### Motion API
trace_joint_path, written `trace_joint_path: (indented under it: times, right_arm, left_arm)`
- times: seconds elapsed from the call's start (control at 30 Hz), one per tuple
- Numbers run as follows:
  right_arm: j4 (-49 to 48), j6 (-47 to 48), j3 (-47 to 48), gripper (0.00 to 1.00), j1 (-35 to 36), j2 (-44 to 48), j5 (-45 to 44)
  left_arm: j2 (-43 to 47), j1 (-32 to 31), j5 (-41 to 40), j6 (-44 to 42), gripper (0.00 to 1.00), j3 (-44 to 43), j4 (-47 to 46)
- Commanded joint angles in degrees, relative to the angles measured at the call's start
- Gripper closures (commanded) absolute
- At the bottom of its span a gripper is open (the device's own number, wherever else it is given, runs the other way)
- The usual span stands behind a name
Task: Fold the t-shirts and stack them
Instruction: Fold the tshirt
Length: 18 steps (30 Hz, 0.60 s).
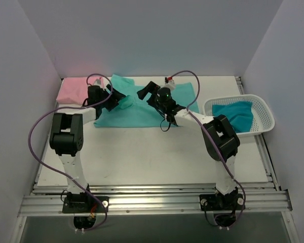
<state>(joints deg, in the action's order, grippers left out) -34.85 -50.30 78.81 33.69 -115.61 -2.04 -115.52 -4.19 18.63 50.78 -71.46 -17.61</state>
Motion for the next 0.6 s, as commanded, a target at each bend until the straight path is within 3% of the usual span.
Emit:
trace_joint_path:
  times: [0.0, 0.33, 0.57]
  right_arm:
    - [-1.4, 1.9, -3.6, 0.00, 0.1, 4.2, -2.5]
    - [-1.5, 2.5, -8.4, 0.00, -0.7, 6.5, -3.1]
    - [-1.6, 2.6, -9.5, 0.00, -1.4, 5.9, -2.9]
  left_arm:
    - [-3.8, -2.8, 3.0, -0.9, 0.18, -6.6, -1.6]
    - [-9.1, -3.8, 3.5, -1.0, 0.20, -12.8, 0.2]
    - [-12.9, -3.3, -2.1, -2.9, 0.21, -18.2, 4.3]
